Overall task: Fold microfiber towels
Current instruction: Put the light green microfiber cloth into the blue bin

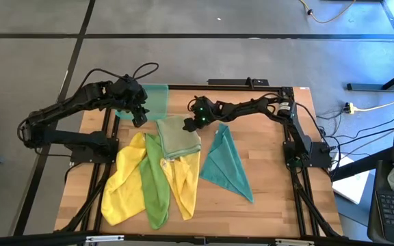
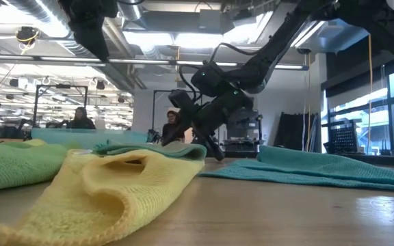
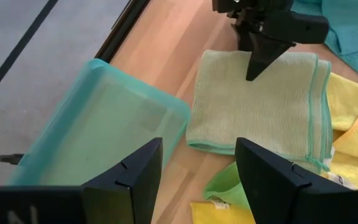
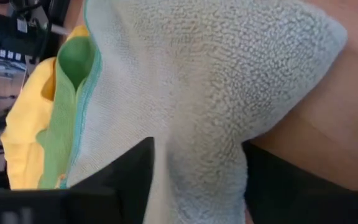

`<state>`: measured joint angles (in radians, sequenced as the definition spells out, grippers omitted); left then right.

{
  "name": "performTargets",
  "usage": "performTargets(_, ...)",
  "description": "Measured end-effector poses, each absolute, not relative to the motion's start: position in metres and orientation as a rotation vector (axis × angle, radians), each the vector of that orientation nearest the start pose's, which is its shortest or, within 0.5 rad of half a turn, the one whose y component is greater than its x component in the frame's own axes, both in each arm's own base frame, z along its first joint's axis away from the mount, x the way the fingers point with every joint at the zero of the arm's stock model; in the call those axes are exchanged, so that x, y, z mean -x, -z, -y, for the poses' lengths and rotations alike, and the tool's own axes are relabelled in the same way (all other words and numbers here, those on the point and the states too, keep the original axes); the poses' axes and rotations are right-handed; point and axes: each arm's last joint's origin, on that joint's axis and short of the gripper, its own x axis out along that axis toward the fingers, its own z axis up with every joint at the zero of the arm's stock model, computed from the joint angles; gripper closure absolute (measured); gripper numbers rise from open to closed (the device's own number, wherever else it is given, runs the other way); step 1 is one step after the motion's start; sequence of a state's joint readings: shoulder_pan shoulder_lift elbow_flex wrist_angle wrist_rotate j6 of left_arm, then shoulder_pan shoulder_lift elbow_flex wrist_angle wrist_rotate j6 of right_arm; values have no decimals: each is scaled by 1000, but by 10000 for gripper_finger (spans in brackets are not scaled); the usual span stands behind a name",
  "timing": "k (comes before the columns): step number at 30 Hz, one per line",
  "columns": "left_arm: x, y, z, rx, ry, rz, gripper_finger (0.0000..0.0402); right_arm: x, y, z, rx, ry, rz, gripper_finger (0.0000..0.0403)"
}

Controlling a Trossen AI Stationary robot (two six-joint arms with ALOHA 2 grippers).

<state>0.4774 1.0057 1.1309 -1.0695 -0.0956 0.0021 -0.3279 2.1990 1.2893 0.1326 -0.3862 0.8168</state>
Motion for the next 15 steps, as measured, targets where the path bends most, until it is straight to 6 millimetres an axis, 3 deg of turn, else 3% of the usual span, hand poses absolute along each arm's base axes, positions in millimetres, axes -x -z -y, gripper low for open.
performTargets(3,-150,-338,-81,180,-528,-940,207,-420,-94,132,-1045,247,-720,265)
performTargets(7,-150,-338,-81,180,-528,-939,207,-427,-102,133,-987,177,-720,372)
performTargets(11,-151,-338,-81,180,-528,-939,207,-441,-116,136,-886,116,-723,385)
performTargets(15,-151,-339,-81,171,-525,-935,207,-460,-158,142,-726,38,-683,393)
